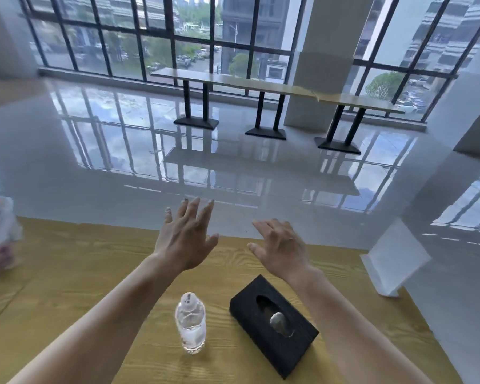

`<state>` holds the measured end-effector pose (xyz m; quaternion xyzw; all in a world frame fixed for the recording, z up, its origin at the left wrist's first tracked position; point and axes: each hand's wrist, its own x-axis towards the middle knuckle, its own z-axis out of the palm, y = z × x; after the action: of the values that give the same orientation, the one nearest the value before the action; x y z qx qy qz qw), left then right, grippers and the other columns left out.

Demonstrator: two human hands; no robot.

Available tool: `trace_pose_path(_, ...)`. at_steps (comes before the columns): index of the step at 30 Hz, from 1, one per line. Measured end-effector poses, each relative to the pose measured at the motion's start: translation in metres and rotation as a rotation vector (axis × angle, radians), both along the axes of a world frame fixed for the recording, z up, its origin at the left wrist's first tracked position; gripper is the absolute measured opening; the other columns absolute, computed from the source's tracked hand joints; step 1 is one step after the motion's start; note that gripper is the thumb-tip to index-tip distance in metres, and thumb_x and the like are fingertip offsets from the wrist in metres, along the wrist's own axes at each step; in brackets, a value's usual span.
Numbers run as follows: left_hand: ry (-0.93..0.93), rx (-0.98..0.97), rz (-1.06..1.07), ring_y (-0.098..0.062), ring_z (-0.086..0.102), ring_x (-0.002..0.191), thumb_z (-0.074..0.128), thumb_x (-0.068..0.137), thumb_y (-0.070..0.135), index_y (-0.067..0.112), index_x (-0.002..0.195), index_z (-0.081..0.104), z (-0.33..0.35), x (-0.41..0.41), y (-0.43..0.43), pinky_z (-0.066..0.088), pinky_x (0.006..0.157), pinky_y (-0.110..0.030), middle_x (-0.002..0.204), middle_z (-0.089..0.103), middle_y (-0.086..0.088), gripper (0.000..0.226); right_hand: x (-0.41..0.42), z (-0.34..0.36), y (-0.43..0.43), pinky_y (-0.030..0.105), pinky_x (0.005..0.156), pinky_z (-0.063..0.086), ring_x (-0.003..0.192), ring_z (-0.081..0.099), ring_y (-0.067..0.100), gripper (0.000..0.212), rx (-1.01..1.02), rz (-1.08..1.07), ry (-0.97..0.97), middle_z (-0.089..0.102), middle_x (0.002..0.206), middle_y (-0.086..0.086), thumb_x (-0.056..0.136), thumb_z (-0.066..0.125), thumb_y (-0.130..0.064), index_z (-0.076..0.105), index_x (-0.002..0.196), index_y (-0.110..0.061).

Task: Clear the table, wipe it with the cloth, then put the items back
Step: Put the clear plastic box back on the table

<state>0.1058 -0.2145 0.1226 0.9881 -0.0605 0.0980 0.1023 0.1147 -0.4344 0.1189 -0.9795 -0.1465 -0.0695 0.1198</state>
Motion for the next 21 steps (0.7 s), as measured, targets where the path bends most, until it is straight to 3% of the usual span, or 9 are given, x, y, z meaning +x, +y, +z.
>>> trace_pose_path(12,0.022,-0.04,0.178,-0.027,0.005,0.151,0.044,0.094,0.055,0.029,0.155,0.006,0.002,-0.079,0.191,0.012,0.12,-0.054,0.164,0.009,-0.007,0.076,-0.045,0.019,0.198,0.038,0.096,0.045,0.128,0.047,0.027,0.055,0.007,0.159,-0.029,0.058,0.134,0.002,0.093,0.061,-0.046,0.047,0.142,-0.025)
trace_pose_path(21,0.077,-0.035,0.331,-0.028,0.003,0.151,0.041,0.095,0.056,0.027,0.156,0.008,-0.021,-0.118,0.28,0.01,0.119,-0.055,0.164,0.009,-0.007,0.076,-0.059,0.006,0.306,0.039,0.095,0.046,0.125,0.048,0.028,0.056,-0.008,0.322,0.037,0.058,0.134,0.003,0.093,0.061,-0.046,0.047,0.143,-0.025)
